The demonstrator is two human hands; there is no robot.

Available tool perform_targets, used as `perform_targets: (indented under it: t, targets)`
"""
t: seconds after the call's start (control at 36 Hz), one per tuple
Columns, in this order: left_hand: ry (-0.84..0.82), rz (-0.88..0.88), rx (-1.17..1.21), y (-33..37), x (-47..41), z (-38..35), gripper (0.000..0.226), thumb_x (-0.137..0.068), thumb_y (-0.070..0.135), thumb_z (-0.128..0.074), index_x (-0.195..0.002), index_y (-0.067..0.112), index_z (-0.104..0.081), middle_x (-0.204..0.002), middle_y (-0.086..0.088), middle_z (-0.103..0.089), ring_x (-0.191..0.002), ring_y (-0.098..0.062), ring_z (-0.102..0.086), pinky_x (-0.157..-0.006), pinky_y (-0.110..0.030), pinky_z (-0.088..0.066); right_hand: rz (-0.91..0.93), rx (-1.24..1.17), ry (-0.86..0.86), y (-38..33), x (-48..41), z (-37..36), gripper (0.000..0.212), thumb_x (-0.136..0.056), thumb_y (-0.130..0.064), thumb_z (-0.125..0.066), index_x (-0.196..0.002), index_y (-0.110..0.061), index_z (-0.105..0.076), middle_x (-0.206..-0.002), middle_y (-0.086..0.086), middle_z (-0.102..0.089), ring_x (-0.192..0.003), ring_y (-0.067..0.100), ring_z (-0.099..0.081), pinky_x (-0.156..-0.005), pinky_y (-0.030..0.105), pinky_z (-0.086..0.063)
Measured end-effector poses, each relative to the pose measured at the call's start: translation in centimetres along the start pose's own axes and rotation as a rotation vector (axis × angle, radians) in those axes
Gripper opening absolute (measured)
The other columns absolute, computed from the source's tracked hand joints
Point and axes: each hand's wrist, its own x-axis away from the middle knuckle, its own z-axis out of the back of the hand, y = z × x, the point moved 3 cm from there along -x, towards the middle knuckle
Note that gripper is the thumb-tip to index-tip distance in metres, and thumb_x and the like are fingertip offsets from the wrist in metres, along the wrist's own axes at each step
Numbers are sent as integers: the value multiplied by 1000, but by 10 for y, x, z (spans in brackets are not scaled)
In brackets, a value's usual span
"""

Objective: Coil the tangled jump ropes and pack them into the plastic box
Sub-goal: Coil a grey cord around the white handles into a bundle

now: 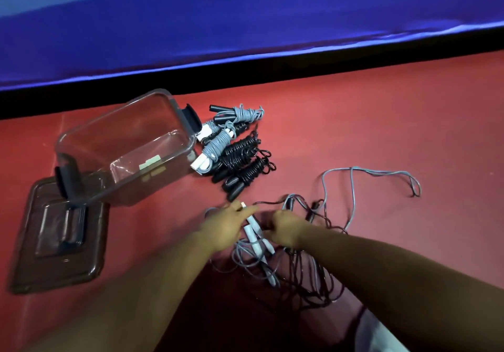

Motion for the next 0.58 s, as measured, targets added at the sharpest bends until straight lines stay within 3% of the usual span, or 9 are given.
perform_targets:
  t: [0.11, 0.22, 0.31, 0.36, 0.42, 0.44, 0.5, 0.58]
  targets:
    - [4, 9, -61, 12, -10, -20, 62, -88, 10, -60, -141, 37, -44, -125, -5, -38, -123, -27, -41, -98, -39, -43, 5, 13, 32, 14, -7, -22, 46, -84, -19, -59, -129, -21, -54, -122, 9, -62, -112, 30, -60, -94, 38, -50]
    - [62, -4, -270, 27, -13, -18, 47, -87, 6, -50, -131, 24, -52, -118, -8, -42, -118, -29, -42, -102, -37, -31, 4, 120, 38, 23, -7, -27, 48, -87, -22, -59, -134, -19, -48, -131, 7, -56, -119, 29, -56, -96, 38, -49]
    - [182, -167, -463, 38, -10, -14, 36, -78, 14, -38, -93, 23, -70, -94, -5, -52, -91, -27, -52, -85, -38, -42, 11, 188, 25, 31, -10, -33, 51, -91, -30, -59, -138, -15, -43, -137, 10, -51, -124, 29, -53, -97, 37, -46]
    - [205, -280, -580, 36, -11, -17, 29, -70, 21, -42, -72, 27, -71, -84, 0, -56, -80, -23, -54, -77, -36, -38, 23, 210, 37, 31, -10, -35, 52, -91, -34, -60, -137, -14, -44, -139, 10, -50, -125, 29, -52, -98, 36, -46]
    - [153, -348, -630, 38, -10, -20, 16, -71, 25, -61, -80, 29, -73, -89, 3, -60, -86, -20, -58, -82, -35, -37, 32, 226, 47, 32, -11, -38, 50, -91, -33, -60, -135, -15, -47, -138, 9, -51, -124, 29, -53, -97, 37, -47]
    - [93, -359, -623, 41, -10, -20, 20, -78, 25, -63, -95, 29, -73, -97, 3, -62, -95, -20, -58, -87, -34, -39, 37, 235, 48, 32, -11, -39, 46, -91, -32, -60, -133, -16, -49, -136, 8, -53, -123, 29, -54, -96, 38, -48]
    - [18, -306, -604, 43, -11, -24, 33, -95, 19, -48, -126, 23, -60, -119, -4, -58, -116, -25, -50, -96, -37, -38, 48, 260, 40, 32, -9, -39, 36, -91, -27, -58, -125, -18, -55, -131, 6, -58, -118, 28, -58, -92, 37, -50]
    - [-31, -249, -587, 46, -7, -14, 33, -98, 11, -39, -129, 14, -49, -125, -11, -56, -120, -31, -50, -98, -39, -38, 37, 297, 15, 38, -5, -29, 25, -91, -17, -55, -115, -18, -62, -121, 7, -63, -112, 29, -61, -87, 34, -49]
